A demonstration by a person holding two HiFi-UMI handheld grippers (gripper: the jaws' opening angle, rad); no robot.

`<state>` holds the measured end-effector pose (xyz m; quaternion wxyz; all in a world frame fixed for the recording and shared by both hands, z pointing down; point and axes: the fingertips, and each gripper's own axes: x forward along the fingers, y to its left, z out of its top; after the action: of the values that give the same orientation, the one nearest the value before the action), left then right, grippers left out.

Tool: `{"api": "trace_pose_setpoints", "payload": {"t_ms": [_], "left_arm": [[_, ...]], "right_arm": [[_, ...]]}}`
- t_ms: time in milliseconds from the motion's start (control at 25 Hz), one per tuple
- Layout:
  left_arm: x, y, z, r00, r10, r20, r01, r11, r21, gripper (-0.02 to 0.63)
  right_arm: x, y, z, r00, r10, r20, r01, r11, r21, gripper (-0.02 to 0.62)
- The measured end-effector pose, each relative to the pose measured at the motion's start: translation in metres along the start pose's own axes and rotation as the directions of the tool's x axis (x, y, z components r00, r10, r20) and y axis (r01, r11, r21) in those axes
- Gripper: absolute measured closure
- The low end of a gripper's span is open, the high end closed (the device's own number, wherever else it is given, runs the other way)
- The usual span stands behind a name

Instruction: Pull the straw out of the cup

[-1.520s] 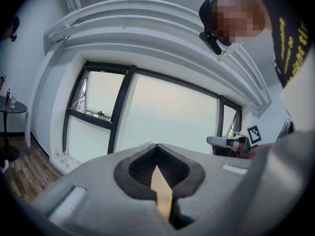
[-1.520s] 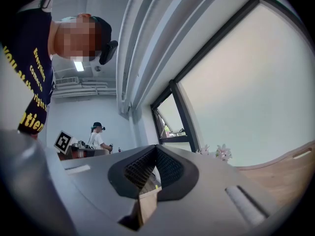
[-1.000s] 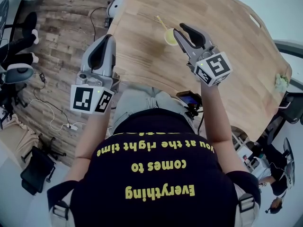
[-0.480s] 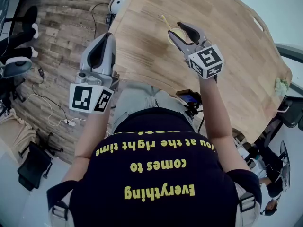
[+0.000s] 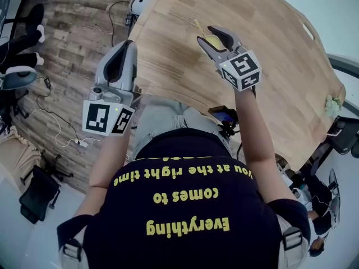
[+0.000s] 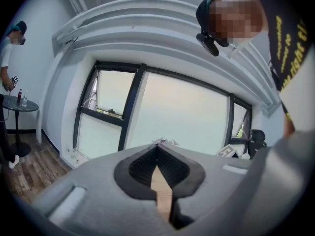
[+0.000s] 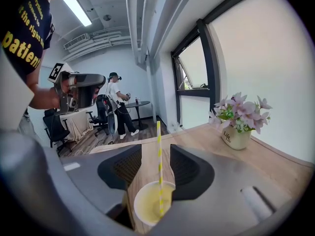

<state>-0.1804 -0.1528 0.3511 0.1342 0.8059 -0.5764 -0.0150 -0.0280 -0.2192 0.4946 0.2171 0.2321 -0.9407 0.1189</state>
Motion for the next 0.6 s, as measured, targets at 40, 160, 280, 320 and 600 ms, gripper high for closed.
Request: {"api": "trace_pose_setpoints", "payload": {"t_ms": [40, 160, 280, 320, 600], "left_arm": [[-0.0006, 0.0010, -0.0003, 1.000, 0.003, 0.000, -0.003, 1.000, 0.000, 0.606], [-0.0017, 0.0040, -0.0009, 1.000, 0.013, -0.001, -0.013, 1.000, -0.002, 0.606], [-0.0027, 0.0046, -0.0020, 1.000, 0.019, -0.001, -0.019, 1.000, -0.005, 0.606], [-0.0032, 0.0041, -0.0025, 1.000, 0.019, -0.002, -0.019, 1.000, -0.006, 0.606], [-0.0025, 0.0024, -0.0025, 1.000, 0.021, -0.004, -0.021, 1.000, -0.010, 0.606]], "right_arm": [[0.0010, 0.0006, -0.0005, 1.000, 0.002, -0.002, -0.002, 1.000, 0.000, 0.403], [0.0043, 0.0020, -0.0019, 1.000, 0.010, -0.009, -0.010, 1.000, -0.001, 0.403], [0.0061, 0.0033, -0.0019, 1.000, 0.019, -0.005, -0.019, 1.000, 0.009, 0.405], [0.0064, 0.0037, -0.0017, 1.000, 0.020, -0.004, -0.020, 1.000, 0.011, 0.405], [0.0103, 0.0036, -0.0010, 1.000, 0.024, -0.011, -0.024, 1.000, 0.005, 0.407]]}}
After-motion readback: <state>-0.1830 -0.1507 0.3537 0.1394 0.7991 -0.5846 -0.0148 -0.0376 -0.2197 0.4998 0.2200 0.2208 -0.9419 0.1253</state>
